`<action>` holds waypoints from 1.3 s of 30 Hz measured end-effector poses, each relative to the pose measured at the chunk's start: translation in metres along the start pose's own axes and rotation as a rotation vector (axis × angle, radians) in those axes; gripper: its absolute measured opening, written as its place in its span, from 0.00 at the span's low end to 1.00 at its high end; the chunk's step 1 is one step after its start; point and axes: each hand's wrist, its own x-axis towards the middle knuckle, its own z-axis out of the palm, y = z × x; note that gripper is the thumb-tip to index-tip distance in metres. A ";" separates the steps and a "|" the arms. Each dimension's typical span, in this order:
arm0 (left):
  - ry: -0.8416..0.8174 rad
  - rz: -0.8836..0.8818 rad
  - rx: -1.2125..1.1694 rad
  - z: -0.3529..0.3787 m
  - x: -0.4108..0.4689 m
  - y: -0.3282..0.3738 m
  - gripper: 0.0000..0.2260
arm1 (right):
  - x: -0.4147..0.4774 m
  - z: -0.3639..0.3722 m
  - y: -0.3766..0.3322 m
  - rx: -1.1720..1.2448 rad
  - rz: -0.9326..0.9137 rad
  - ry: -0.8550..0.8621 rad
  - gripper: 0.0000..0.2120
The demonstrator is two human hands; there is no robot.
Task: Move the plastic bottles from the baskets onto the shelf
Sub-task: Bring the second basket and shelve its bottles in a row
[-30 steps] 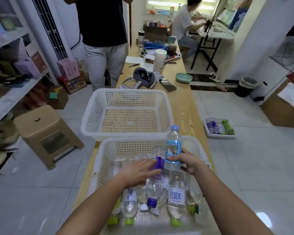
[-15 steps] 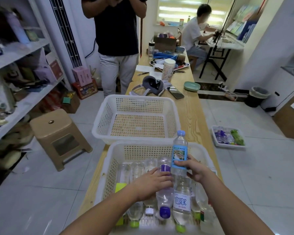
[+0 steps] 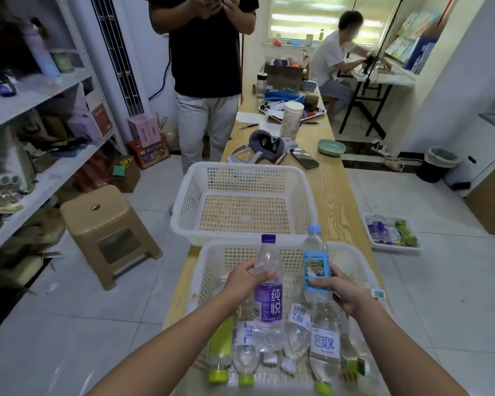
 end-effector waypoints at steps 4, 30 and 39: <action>0.164 -0.194 -0.027 -0.010 0.011 -0.015 0.18 | 0.001 0.003 0.002 0.040 -0.001 0.035 0.24; -0.192 -0.270 -0.100 -0.013 0.009 -0.066 0.44 | -0.061 0.081 0.098 0.290 -0.094 0.527 0.36; -0.414 -0.390 -0.473 -0.042 -0.038 -0.067 0.34 | -0.120 0.074 0.115 0.517 -0.168 0.448 0.39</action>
